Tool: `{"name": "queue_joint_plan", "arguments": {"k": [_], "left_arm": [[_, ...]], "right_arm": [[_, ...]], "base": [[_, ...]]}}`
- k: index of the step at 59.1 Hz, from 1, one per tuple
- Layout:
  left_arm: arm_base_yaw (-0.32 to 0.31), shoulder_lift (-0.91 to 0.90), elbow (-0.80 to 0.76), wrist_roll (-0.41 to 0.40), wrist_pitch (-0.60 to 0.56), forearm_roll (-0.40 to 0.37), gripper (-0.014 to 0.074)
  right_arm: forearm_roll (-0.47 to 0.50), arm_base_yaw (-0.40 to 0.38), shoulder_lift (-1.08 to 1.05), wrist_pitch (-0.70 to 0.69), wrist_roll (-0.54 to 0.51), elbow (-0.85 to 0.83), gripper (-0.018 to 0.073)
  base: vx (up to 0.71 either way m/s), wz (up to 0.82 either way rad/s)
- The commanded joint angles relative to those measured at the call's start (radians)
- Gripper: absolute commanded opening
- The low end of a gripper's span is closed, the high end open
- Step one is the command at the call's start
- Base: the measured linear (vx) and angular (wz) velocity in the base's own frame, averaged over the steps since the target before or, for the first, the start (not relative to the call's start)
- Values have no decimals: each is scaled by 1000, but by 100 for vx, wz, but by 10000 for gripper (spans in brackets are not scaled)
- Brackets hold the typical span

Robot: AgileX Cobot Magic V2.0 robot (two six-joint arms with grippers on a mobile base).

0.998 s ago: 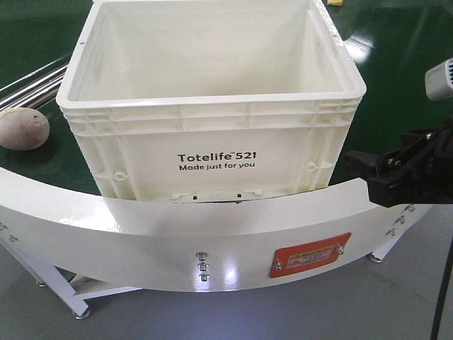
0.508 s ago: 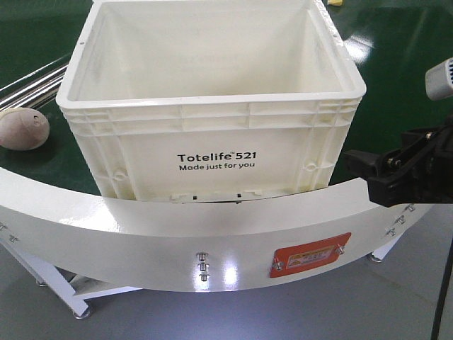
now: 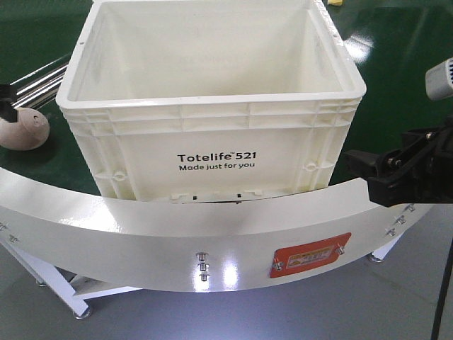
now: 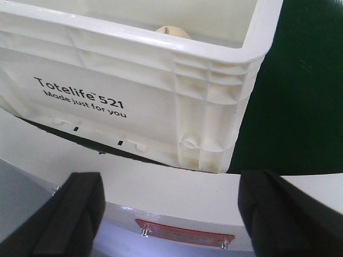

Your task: Place moving items into box and shelve

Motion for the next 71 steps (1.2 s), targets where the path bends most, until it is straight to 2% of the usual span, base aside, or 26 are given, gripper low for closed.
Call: {"name": "queue_joint_plan", "arguments": {"k": [1, 17, 26, 36, 45, 51, 63, 71], "left_arm": [[0, 8, -67, 21, -68, -46, 601], [-7, 160, -141, 19, -172, -55, 601], [-12, 238, -155, 19, -177, -71, 591], [-12, 279, -155, 20, -154, -59, 504], [-12, 264, -155, 20, -154, -52, 384], [-12, 228, -157, 20, -159, -42, 337], [-20, 117, -229, 18, -118, -51, 325], [-52, 16, -302, 19, -94, -76, 325]], "right_arm": [[-8, -4, -11, -71, 1, -29, 557], [-8, -4, -11, -71, 1, -29, 557], [-8, -4, -11, -71, 1, -29, 557], [-8, -4, -11, -71, 1, -29, 557], [-8, -4, -11, -71, 1, -29, 557], [-8, -4, -11, -71, 1, -29, 557], [-8, -4, -11, -71, 1, -29, 557], [-8, -4, -11, -71, 1, -29, 557]], "base": [[0, 0], [0, 0], [0, 0], [0, 0], [0, 0], [0, 0], [0, 0], [0, 0]]}}
